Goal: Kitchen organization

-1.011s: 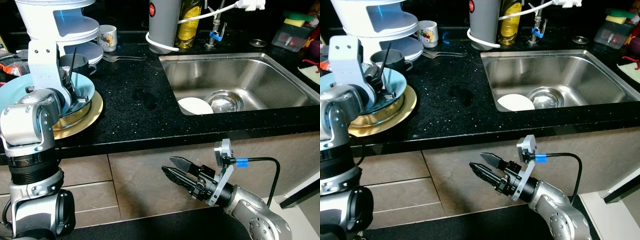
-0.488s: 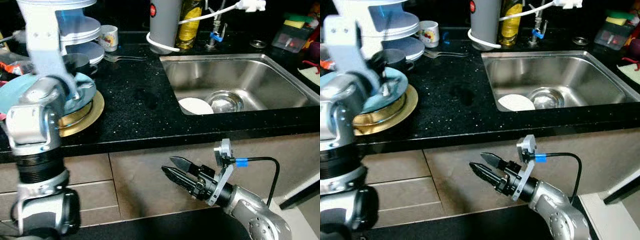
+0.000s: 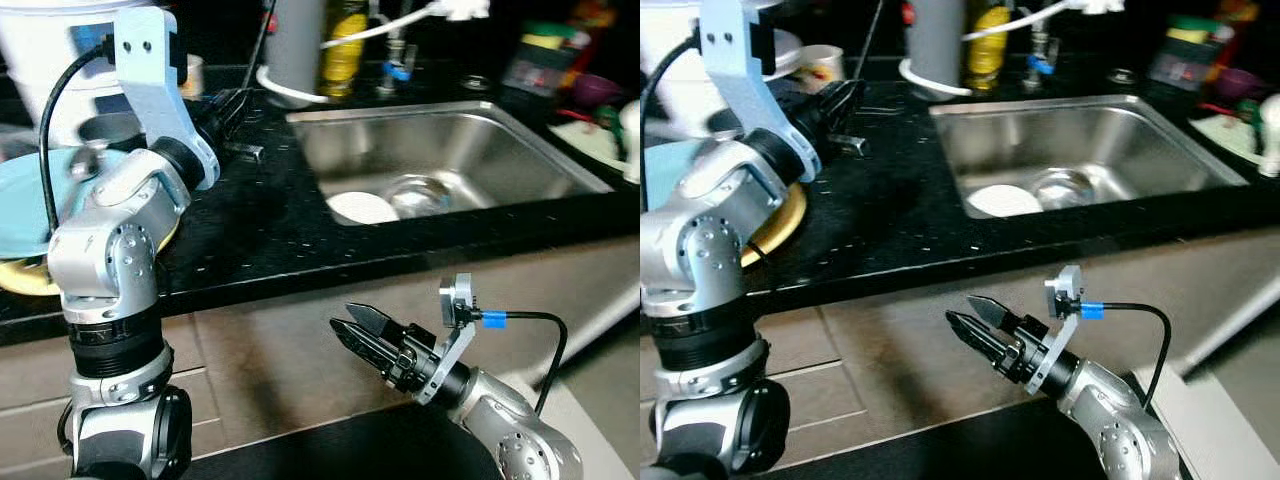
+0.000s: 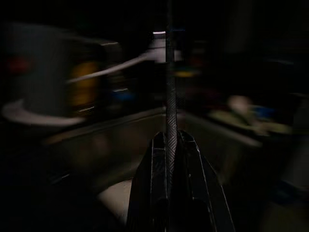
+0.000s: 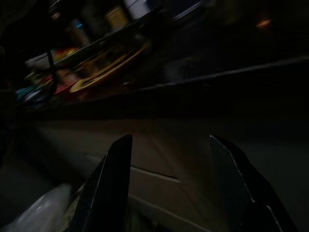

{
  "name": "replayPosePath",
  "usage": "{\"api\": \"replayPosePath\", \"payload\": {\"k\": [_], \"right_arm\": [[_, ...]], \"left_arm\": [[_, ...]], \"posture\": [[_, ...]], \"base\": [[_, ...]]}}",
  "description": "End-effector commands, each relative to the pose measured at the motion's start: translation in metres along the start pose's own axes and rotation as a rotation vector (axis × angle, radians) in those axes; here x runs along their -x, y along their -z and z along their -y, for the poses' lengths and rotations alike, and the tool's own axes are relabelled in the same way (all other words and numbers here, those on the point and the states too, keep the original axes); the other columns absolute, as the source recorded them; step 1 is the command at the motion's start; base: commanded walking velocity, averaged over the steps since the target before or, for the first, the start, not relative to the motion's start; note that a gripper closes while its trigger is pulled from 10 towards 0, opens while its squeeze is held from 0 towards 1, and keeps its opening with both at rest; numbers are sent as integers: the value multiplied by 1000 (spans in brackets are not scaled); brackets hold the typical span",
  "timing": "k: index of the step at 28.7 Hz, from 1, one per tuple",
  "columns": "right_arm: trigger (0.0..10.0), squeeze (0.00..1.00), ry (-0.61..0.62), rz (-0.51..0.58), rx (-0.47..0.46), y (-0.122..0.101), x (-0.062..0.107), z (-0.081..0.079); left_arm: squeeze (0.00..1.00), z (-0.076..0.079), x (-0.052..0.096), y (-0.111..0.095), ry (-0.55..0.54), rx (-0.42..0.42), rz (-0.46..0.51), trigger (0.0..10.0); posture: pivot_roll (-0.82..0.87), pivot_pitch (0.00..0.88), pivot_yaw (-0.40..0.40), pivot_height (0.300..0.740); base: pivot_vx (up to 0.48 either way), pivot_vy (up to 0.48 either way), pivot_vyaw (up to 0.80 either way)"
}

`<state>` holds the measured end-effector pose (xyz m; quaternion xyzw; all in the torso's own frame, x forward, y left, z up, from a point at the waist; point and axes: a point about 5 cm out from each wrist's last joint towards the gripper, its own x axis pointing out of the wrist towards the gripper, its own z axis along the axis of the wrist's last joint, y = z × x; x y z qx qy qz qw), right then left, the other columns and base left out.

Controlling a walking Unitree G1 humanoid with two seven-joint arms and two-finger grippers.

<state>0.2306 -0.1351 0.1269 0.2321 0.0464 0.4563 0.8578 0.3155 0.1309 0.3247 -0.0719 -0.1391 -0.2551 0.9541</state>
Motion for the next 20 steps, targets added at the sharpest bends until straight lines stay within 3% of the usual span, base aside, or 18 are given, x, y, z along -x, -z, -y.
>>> {"api": "replayPosePath", "payload": {"k": [1, 7, 13, 14, 16, 19, 20], "right_arm": [[10000, 0, 8, 9, -17, 1, 3, 2], [10000, 0, 52, 44, -12, -2, 4, 6], [10000, 0, 97, 73, -11, -5, 7, 9], [10000, 0, 101, 79, -13, -6, 7, 10], [10000, 0, 104, 77, -5, -6, 7, 10], [10000, 0, 101, 71, -1, -6, 7, 9], [10000, 0, 98, 66, 1, -5, 8, 9]], "left_arm": [[0, 6, -3, 0, 61, -8, 11, 10000], [0, 9, -8, 5, 166, -85, 11, 10000], [0, -10, -13, 25, 99, -183, -52, 10000], [0, -22, -15, 37, 47, -261, -109, 10000], [0, -28, -17, 45, 25, -338, -149, 10000], [0, -32, -19, 51, 7, -405, -173, 10000], [0, -36, -22, 56, -8, -492, -197, 10000]], "posture": [[105, 19, -62, 740], [98, 18, -61, 740], [83, 18, -59, 740], [76, 17, -59, 740], [73, 18, -62, 740], [69, 18, -65, 740], [68, 19, -66, 740]], "base": [[0, 0, -800], [0, 0, -800], [0, 0, -800], [0, 0, -800], [0, 0, 0], [0, 0, 0], [0, 0, 0]]}}
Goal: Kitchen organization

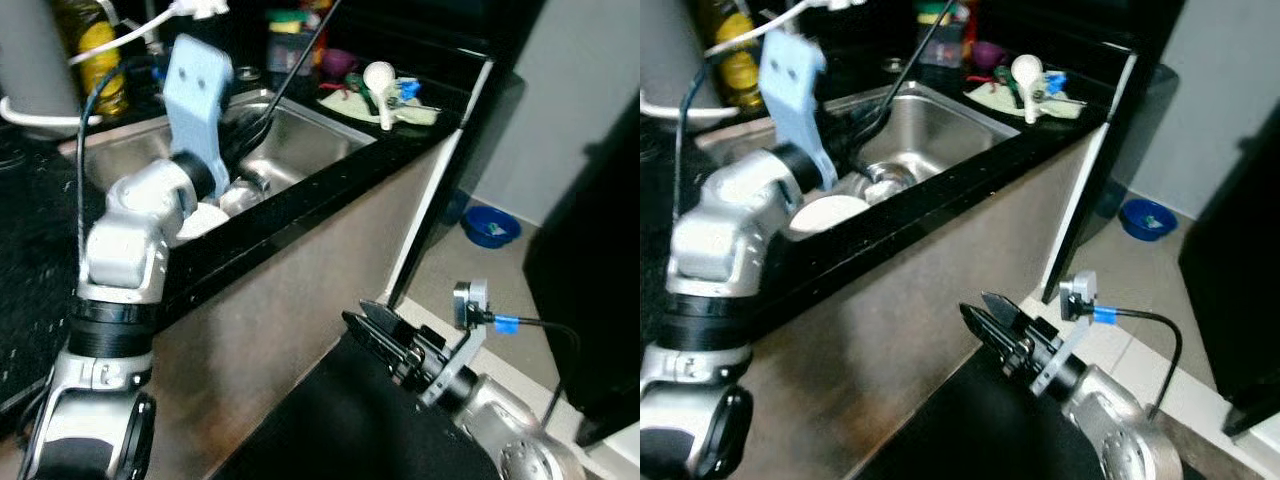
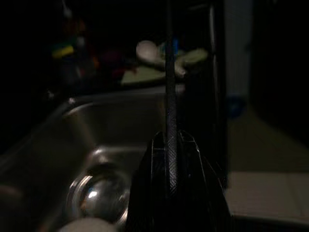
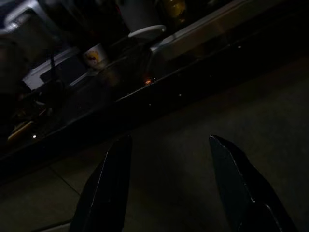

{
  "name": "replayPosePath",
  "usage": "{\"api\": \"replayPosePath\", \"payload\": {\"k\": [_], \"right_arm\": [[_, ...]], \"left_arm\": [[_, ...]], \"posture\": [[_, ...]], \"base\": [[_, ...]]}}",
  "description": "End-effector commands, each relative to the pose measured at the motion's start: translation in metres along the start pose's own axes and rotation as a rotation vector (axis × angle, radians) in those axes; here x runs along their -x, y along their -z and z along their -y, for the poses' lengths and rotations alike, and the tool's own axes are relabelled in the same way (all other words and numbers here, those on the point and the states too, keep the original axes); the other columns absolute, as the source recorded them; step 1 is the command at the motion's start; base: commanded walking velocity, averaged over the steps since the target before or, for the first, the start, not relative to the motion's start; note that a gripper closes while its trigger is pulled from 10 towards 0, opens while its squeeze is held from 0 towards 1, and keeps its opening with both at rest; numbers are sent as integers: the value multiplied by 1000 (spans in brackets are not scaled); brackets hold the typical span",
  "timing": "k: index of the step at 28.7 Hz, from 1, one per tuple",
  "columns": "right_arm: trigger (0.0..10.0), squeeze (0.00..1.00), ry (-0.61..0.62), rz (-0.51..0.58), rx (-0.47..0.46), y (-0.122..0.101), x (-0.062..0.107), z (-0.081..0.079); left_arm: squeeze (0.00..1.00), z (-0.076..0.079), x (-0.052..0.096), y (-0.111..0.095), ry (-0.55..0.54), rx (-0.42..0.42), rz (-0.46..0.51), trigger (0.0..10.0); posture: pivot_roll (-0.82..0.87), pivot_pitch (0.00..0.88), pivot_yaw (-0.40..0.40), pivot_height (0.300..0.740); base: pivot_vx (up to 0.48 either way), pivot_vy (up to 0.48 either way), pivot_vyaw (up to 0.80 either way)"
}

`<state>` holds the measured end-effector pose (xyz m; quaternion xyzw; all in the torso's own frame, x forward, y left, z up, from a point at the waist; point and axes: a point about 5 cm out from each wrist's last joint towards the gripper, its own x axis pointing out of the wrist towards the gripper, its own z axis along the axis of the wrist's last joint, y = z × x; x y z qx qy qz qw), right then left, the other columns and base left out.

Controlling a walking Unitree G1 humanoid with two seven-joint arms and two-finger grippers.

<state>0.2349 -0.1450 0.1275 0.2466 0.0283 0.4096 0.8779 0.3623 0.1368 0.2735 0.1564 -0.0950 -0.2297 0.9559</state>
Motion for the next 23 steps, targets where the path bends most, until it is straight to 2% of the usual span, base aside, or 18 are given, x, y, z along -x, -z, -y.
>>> {"api": "replayPosePath", "payload": {"k": [1, 2, 4, 6, 8, 11, 17, 18, 20, 21, 22, 23], "right_arm": [[10000, 0, 9, -3, 5, 0, 2, 1], [10000, 0, 9, -3, 5, 0, 2, 1], [10000, 0, 6, -13, 5, 1, 2, 0], [10000, 0, 6, -13, 5, 1, 2, 0], [10000, 0, 5, -17, 5, 1, 3, -2], [10000, 0, 7, -17, 5, 1, 5, -4], [10000, 0, 16, -17, 7, 2, 6, -6], [10000, 0, 18, -16, 8, 1, 7, -7], [10000, 0, 19, -16, 8, 1, 7, -8], [10000, 0, 20, -15, 8, 1, 7, -9], [10000, 0, 20, -15, 7, 2, 8, -9], [10000, 0, 20, -15, 7, 2, 8, -9]], "left_arm": [[0, -5, -3, 3, -26, -85, -10, 10000], [0, -5, -3, 3, -26, -85, -10, 10000], [0, -8, -10, 18, -77, -183, -89, 10000], [0, -8, -10, 18, -77, -183, -89, 10000], [0, -10, -14, 29, -102, -224, -136, 10000], [0, -11, -18, 41, -126, -231, -183, 10000], [0, -8, -23, 49, -109, -216, -192, 10000], [39, -8, -24, 51, -110, -207, -197, 10000], [39, -8, -25, 53, -110, -197, -199, 10000], [639, -9, -26, 56, -123, -178, -204, 10000], [1000, -11, -27, 57, -130, -159, -206, 10000], [1000, -11, -27, 57, -130, -159, -206, 10000]], "posture": [[68, 18, -67, 740], [68, 18, -67, 740], [55, 18, -65, 740], [55, 18, -65, 740], [44, 19, -60, 740], [30, 25, -53, 740], [16, 33, -49, 740], [11, 37, -45, 740], [10, 38, -45, 740], [8, 38, -43, 740], [6, 40, -41, 740], [6, 40, -41, 740]], "base": [[0, 0, 0], [0, 0, 0], [0, 0, 0], [0, 0, 0], [0, 0, 0], [0, 0, 0], [0, 0, 0], [0, 0, 0], [0, 0, 0], [0, 0, 0], [0, 0, 0], [0, 0, 0]]}}
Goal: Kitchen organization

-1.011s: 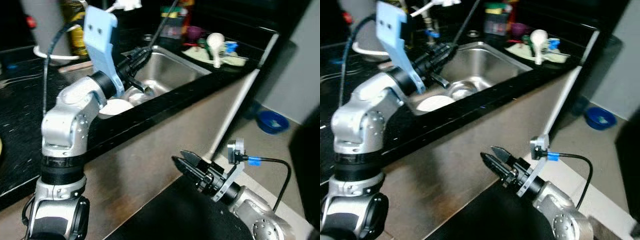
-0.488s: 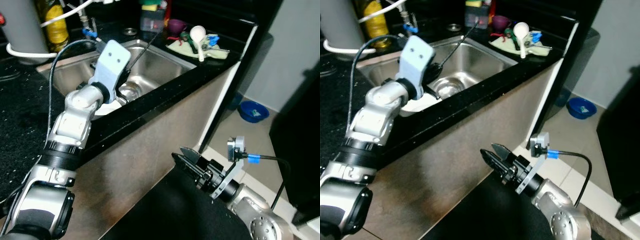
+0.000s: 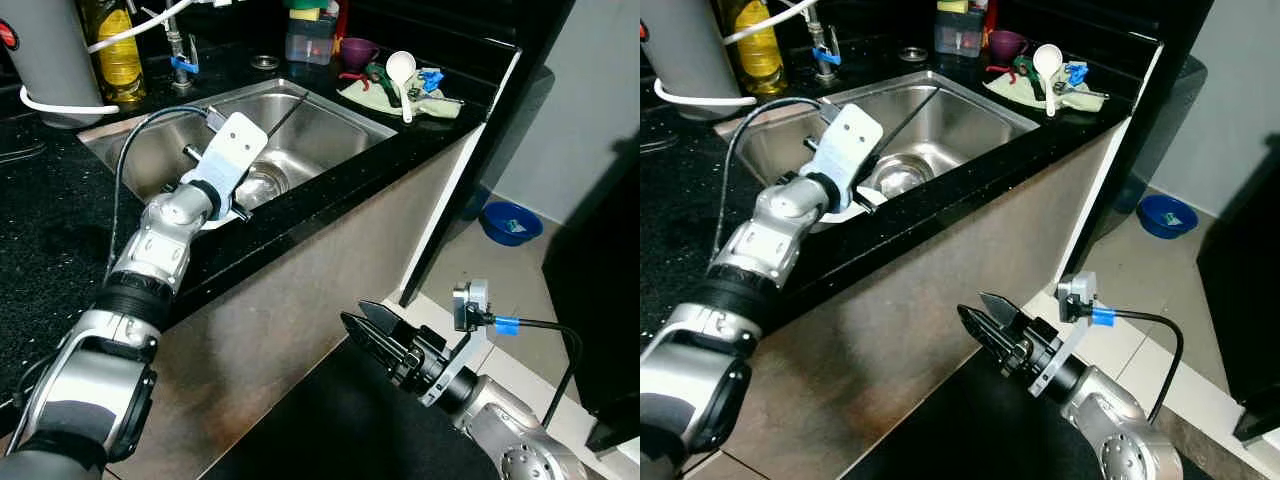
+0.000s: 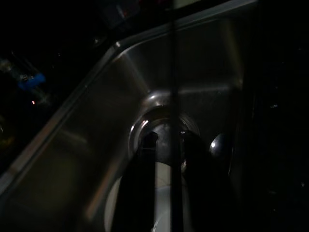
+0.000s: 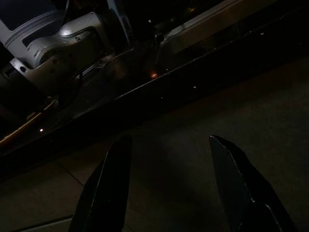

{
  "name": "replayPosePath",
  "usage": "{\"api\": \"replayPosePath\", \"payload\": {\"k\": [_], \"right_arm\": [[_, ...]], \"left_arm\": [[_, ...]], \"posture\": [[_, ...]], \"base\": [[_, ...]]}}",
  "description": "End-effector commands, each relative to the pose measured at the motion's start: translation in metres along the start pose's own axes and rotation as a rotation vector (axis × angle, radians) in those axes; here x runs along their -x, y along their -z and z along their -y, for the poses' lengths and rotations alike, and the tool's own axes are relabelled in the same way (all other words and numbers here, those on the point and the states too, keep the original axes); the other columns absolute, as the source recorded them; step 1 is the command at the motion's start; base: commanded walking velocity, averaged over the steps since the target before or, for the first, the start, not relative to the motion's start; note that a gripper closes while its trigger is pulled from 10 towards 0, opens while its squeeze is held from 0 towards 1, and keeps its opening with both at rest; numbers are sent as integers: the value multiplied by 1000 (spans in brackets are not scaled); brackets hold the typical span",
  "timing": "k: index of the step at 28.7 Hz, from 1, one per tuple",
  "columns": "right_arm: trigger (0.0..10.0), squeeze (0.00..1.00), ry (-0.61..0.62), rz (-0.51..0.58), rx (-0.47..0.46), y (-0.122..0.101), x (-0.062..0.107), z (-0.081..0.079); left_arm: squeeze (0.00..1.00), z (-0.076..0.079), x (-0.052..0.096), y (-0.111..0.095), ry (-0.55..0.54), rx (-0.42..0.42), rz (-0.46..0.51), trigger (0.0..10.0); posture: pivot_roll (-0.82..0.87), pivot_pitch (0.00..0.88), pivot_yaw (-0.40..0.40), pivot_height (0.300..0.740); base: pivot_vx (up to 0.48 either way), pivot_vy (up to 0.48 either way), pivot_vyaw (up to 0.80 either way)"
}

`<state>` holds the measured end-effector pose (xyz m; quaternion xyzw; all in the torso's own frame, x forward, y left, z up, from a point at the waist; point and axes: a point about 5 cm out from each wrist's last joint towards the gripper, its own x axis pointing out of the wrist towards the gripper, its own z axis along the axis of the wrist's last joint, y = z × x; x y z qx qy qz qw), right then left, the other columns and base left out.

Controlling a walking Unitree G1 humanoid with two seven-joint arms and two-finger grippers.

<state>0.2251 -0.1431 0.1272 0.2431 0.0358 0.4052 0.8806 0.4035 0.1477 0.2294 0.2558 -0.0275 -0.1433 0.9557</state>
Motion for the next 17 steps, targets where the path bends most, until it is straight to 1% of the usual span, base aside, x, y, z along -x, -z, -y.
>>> {"api": "replayPosePath", "payload": {"k": [1, 7, 9, 10, 14, 15, 17], "right_arm": [[10000, 0, 7, -2, 6, -2, 3, -2], [10000, 0, 8, -2, 2, -2, 3, -2], [10000, 0, 5, -3, 2, -2, 3, -2], [10000, 0, 7, 2, 3, -2, 2, -2], [10000, 0, 9, 5, 3, -3, 2, -2], [10000, 0, 12, 7, 6, -3, 2, -2], [10000, 0, 12, 12, 25, -4, 1, -1]], "left_arm": [[1000, 1, -2, 3, -5, 30, -7, 10000], [1000, -6, -3, -3, -32, 66, 18, 10000], [1000, -12, -3, -10, -59, 92, 51, 10000], [1000, -18, -2, -17, -93, 101, 84, 10000], [1000, -24, 0, -22, -136, 98, 105, 10000], [0, -30, 3, -28, -184, 108, 140, 10000], [0, -36, 7, -33, -229, 115, 177, 10000]], "posture": [[6, 40, -41, 740], [10, 44, -43, 740], [14, 45, -45, 740], [14, 45, -45, 740], [20, 46, -46, 740], [25, 47, -45, 740], [30, 46, -46, 740]], "base": [[0, 0, 0], [0, 0, 0], [0, 0, 0], [0, 0, 0], [0, 0, 0], [0, 0, 0], [0, 0, 0]]}}
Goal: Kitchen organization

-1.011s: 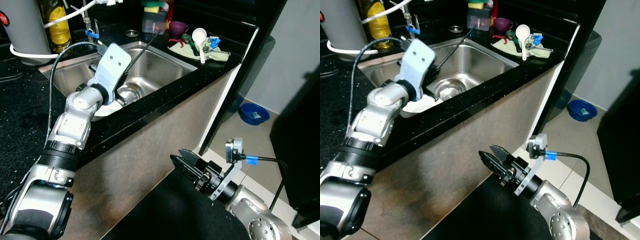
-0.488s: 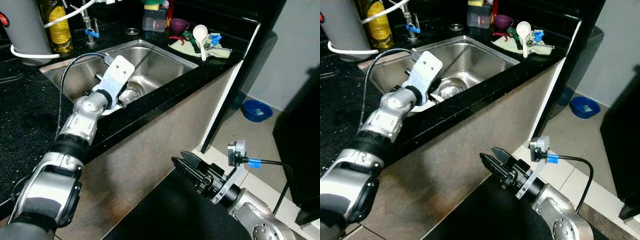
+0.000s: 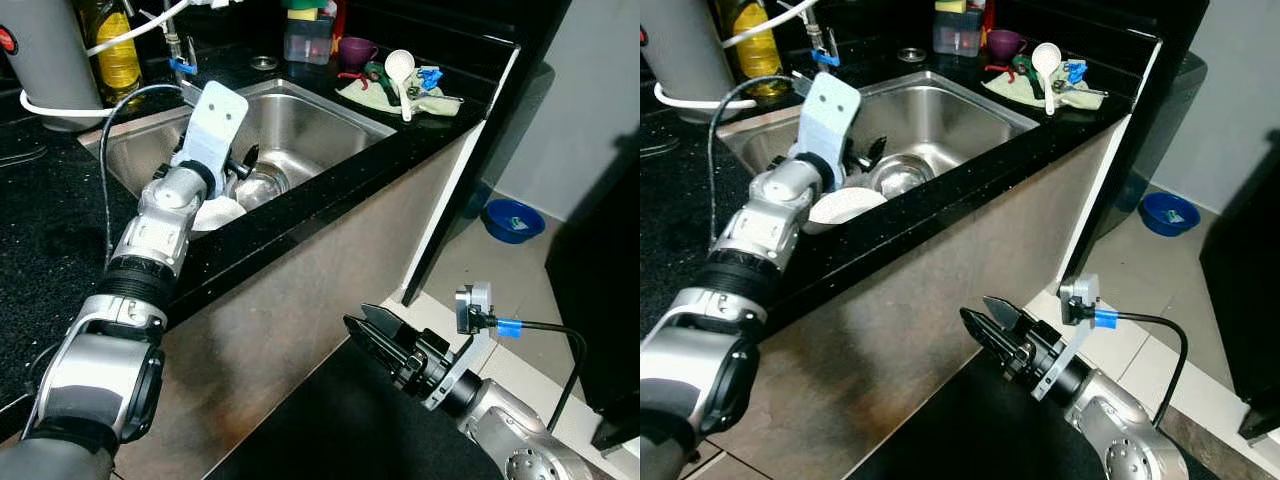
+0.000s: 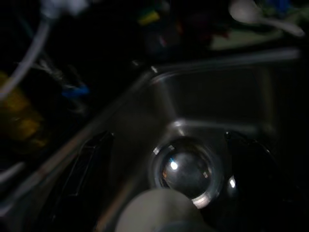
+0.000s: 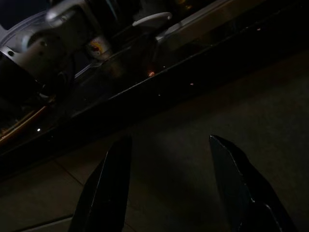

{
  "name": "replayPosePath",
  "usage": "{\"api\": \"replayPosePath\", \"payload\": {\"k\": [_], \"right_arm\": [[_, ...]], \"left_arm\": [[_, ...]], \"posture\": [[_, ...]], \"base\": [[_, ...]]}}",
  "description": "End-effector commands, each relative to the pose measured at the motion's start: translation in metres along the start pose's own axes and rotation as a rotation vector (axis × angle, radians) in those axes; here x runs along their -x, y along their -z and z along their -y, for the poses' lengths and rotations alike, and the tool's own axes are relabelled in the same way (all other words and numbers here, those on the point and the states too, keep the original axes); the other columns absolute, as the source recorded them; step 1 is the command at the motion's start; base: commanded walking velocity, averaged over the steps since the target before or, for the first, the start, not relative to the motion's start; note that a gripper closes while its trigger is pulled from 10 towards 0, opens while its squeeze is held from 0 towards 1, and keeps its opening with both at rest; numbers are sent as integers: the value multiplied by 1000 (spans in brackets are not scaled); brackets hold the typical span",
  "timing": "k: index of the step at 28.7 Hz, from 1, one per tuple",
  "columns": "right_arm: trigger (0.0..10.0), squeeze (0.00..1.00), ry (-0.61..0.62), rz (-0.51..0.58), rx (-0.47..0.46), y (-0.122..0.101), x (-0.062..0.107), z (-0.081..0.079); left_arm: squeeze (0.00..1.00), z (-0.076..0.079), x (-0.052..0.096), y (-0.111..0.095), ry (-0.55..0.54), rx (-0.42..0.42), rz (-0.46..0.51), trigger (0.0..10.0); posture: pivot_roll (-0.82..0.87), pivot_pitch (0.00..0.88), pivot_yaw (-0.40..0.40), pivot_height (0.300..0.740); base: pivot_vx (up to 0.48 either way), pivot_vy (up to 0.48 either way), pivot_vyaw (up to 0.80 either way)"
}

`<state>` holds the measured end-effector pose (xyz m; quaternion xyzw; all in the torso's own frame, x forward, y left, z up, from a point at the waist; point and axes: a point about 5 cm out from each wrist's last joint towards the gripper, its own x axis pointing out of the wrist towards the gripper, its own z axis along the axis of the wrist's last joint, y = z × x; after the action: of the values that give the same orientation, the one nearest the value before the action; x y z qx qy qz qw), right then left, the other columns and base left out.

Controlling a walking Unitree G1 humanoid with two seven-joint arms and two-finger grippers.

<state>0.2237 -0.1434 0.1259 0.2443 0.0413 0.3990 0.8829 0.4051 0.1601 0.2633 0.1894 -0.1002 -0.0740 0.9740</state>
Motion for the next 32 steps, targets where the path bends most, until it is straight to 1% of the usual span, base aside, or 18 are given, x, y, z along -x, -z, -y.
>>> {"api": "replayPosePath", "payload": {"k": [1, 3, 5, 6, 8, 11, 13, 14, 15, 17, 19, 20, 23, 24, 27, 28, 32], "right_arm": [[10000, 0, -4, 17, 30, -5, 0, -1], [10000, 0, -12, 20, 36, -6, 0, -2], [10000, 0, -20, 14, 36, -6, -1, -1], [10000, 0, -20, 14, 36, -6, -1, -1], [10000, 0, -29, 11, 35, -5, -2, -1], [10000, 0, -46, 3, 28, -5, -3, 0], [10000, 0, -46, 3, 28, -5, -3, 0], [10000, 0, -53, 0, 26, -4, -4, 0], [10000, 0, -53, 0, 26, -4, -4, 0], [10000, 0, -69, -5, 18, -4, -5, 0], [10000, 0, -84, -8, 7, -3, -4, 1], [10000, 0, -84, -8, 7, -3, -4, 1], [10000, 0, -106, -11, -5, -3, -4, 1], [10000, 0, -113, -12, -10, -2, -4, 1], [10000, 0, -117, -13, -13, -2, -4, 1], [10000, 0, -127, -16, -20, -1, -4, 1], [10000, 0, -142, -22, -28, 0, -4, 1]], "left_arm": [[0, -8, 2, -11, -47, 5, 57, 10000], [0, -14, 6, -14, -98, 14, 78, 10000], [0, -21, 11, -14, -160, 31, 82, 10000], [0, -21, 11, -14, -160, 31, 82, 10000], [0, -29, 18, -13, -225, 48, 75, 10000], [0, -30, 33, -14, -282, 48, 62, 10000], [0, -30, 33, -14, -282, 48, 62, 10000], [0, -31, 38, -15, -301, 45, 60, 10000], [0, -31, 38, -15, -301, 45, 60, 10000], [0, -33, 48, -19, -353, 54, 47, 10000], [0, -31, 58, -28, -381, 66, 44, 10000], [0, -31, 58, -28, -381, 66, 44, 10000], [0, -24, 68, -42, -392, 73, 70, 10000], [0, -21, 70, -46, -390, 64, 83, 10000], [0, -19, 72, -49, -388, 57, 88, 10000], [0, -14, 75, -53, -380, 59, 89, 10000], [0, -10, 76, -54, -371, 68, 71, 10000]], "posture": [[30, 46, -46, 740], [34, 46, -47, 740], [38, 44, -47, 740], [38, 44, -47, 740], [50, 44, -51, 740], [61, 44, -54, 740], [61, 44, -54, 740], [65, 45, -56, 740], [65, 45, -56, 740], [77, 46, -61, 740], [89, 45, -65, 740], [89, 45, -65, 740], [98, 43, -69, 740], [100, 41, -69, 740], [100, 41, -69, 740], [104, 30, -71, 740], [106, 24, -72, 740]], "base": [[0, 0, 0], [0, 0, 0], [0, 0, 791], [0, 0, 788], [0, 0, 788], [0, 0, 788], [0, 0, 788], [0, 0, 788], [0, 0, 788], [0, 0, 788], [0, 0, 781], [0, 0, 781], [0, 0, 781], [0, 0, 781], [0, 0, 781], [0, 0, 775], [0, 0, 777]]}}
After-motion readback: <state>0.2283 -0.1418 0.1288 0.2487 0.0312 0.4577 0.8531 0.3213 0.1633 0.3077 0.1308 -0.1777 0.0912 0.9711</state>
